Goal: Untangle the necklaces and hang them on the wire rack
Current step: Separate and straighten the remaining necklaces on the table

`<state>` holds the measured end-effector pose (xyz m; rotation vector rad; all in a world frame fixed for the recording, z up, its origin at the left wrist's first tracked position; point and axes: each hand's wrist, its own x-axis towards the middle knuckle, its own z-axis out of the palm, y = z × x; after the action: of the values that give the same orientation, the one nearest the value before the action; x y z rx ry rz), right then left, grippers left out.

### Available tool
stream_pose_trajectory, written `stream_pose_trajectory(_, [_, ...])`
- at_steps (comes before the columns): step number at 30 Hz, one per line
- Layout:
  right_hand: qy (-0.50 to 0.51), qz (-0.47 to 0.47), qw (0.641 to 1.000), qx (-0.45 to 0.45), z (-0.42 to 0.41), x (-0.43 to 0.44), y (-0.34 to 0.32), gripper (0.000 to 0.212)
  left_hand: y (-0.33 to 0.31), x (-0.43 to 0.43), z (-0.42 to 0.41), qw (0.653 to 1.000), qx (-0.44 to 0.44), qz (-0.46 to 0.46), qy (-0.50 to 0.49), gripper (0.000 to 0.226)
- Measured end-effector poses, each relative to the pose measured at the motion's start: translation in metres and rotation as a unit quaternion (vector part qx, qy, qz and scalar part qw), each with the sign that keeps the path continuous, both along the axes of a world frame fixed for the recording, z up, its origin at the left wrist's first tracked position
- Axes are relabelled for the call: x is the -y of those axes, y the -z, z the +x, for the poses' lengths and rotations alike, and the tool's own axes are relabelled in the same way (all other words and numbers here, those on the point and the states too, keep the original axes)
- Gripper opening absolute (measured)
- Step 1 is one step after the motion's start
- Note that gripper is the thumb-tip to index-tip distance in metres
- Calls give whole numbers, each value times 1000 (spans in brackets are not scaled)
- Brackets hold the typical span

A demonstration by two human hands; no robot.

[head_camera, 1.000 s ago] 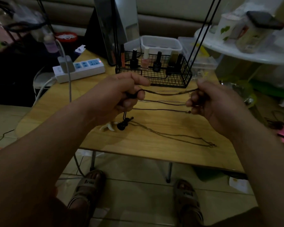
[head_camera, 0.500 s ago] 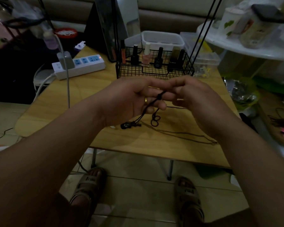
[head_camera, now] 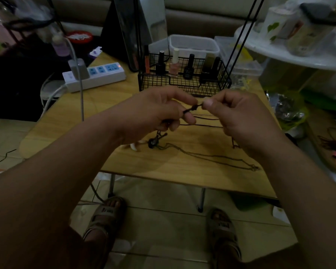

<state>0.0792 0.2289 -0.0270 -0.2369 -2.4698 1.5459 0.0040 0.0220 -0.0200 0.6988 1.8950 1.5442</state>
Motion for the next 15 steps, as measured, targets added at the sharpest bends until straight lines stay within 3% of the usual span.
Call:
stream_pose_trajectory(9, [-12, -76, 997, -3, -1, -1, 0, 29, -2, 1, -1, 994, -81, -53, -44, 7])
stream_pose_trajectory(15, [-50, -76, 996, 14, 2, 3, -5, 15, 0, -1, -5, 996, -57, -17, -59, 15])
